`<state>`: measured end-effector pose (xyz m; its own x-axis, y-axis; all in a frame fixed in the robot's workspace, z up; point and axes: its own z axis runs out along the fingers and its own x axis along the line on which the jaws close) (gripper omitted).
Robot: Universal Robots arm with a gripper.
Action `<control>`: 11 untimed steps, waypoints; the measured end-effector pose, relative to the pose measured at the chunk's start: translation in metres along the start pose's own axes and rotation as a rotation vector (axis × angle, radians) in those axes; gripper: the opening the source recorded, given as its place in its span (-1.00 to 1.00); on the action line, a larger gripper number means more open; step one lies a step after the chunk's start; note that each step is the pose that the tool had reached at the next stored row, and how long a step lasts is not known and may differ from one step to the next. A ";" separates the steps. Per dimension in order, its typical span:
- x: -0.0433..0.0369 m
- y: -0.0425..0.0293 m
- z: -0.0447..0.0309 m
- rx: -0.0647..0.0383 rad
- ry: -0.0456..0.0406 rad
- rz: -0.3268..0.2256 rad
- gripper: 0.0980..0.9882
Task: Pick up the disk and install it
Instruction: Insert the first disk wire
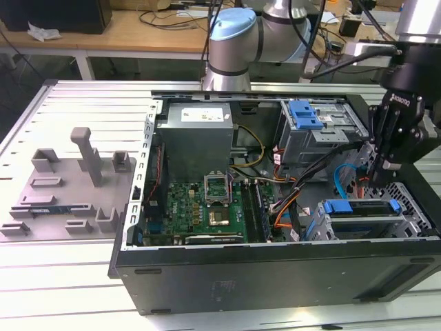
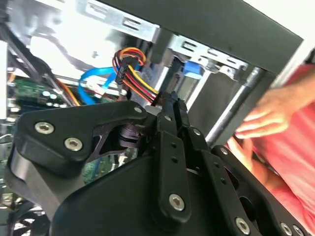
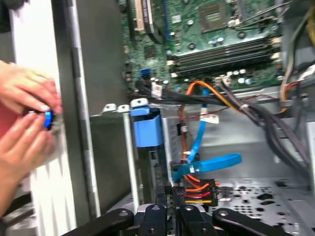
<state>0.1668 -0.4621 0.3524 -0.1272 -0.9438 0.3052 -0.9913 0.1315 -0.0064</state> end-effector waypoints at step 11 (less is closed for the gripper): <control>0.0182 -0.0023 -0.0008 -0.013 -0.0998 -0.004 -0.85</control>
<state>0.1669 -0.4793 0.3587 -0.1268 -0.9697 0.2088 -0.9913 0.1311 0.0069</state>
